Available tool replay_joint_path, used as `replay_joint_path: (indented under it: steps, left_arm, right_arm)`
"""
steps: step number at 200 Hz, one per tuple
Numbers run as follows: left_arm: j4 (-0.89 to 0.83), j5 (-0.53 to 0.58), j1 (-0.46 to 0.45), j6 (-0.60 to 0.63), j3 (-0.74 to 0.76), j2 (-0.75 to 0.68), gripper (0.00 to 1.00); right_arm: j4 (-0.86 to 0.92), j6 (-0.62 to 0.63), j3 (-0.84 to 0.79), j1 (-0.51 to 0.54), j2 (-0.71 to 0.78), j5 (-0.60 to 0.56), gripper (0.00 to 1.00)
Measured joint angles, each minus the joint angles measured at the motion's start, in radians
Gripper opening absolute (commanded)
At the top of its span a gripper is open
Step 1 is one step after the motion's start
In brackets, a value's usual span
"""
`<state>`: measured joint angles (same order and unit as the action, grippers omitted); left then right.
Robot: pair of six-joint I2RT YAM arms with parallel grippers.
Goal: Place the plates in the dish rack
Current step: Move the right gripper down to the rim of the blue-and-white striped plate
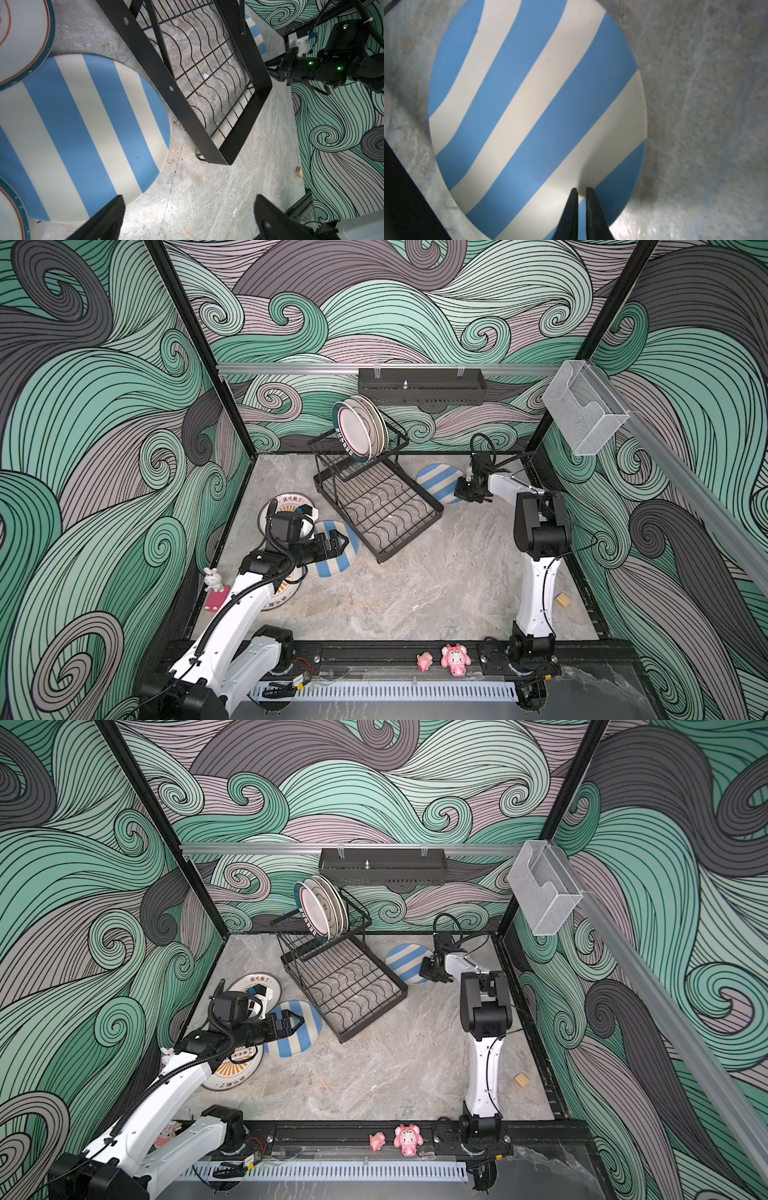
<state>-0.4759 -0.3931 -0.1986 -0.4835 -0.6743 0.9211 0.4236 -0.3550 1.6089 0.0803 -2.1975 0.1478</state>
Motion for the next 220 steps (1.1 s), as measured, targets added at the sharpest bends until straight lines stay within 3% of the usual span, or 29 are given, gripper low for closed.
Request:
replay_joint_path:
  steps: [102, 130, 175, 220]
  left_arm:
    - [0.000, -0.005, 0.000, 0.000, 0.000, -0.003, 0.98]
    - [0.000, -0.012, 0.000, 0.000, 0.000, -0.003, 0.99]
    - [0.001, -0.016, 0.000, 0.000, 0.000, -0.003, 0.98]
    - [0.001, -0.016, 0.000, 0.000, 0.000, -0.003, 0.98]
  right_arm:
    - [-0.014, -0.005, -0.343, -0.001, 0.275, -0.002, 0.11]
    - [-0.019, -0.013, -0.408, -0.001, 0.335, -0.006, 0.17]
    - [-0.024, -0.017, -0.319, -0.001, 0.329, -0.007, 0.17]
    - [-0.042, -0.028, -0.045, -0.001, 0.141, 0.024, 0.06]
